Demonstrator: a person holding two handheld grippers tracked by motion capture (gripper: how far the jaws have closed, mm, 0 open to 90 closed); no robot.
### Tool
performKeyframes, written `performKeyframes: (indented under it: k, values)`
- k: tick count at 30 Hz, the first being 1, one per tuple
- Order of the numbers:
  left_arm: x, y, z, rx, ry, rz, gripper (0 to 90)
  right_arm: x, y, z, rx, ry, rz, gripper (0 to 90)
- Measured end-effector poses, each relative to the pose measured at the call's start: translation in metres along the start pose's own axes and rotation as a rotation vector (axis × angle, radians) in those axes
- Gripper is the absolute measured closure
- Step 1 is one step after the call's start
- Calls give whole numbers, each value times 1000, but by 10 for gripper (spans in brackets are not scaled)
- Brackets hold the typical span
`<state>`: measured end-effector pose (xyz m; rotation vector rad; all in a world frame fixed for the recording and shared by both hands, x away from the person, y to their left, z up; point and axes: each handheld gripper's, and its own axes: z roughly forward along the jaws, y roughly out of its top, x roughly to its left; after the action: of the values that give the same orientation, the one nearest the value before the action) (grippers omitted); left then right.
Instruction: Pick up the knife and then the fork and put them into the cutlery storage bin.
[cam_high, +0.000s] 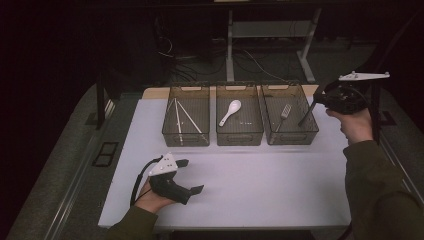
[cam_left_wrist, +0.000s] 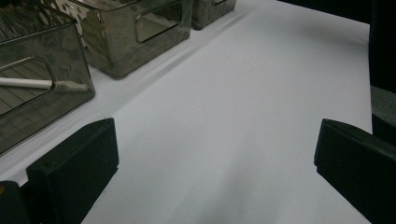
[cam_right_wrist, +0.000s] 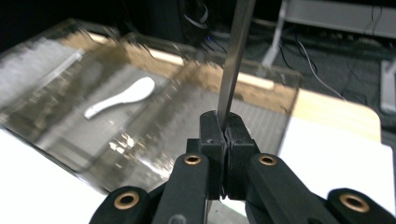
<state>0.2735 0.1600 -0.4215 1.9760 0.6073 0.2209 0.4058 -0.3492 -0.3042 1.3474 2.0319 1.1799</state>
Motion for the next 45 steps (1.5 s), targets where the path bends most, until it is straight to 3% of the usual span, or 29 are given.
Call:
performKeyframes:
  k: [5, 15, 25, 40, 45]
  values:
    - [0, 0, 2, 9, -3, -7, 0, -9, -7, 10, 80, -24, -2, 885]
    - [-1, 1, 4, 19, -13, 10, 0, -13, -15, 28, 220, -51, -60, 884]
    - [-2, 1, 5, 29, -16, 24, 0, -7, -15, 60, 162, -33, -60, 883]
    - [-2, 2, 7, 29, -28, 26, 0, -2, -20, 105, 200, -50, -39, 882]
    - [-2, 2, 8, 33, -32, 27, 0, 3, -22, 116, 235, -44, -64, 874]
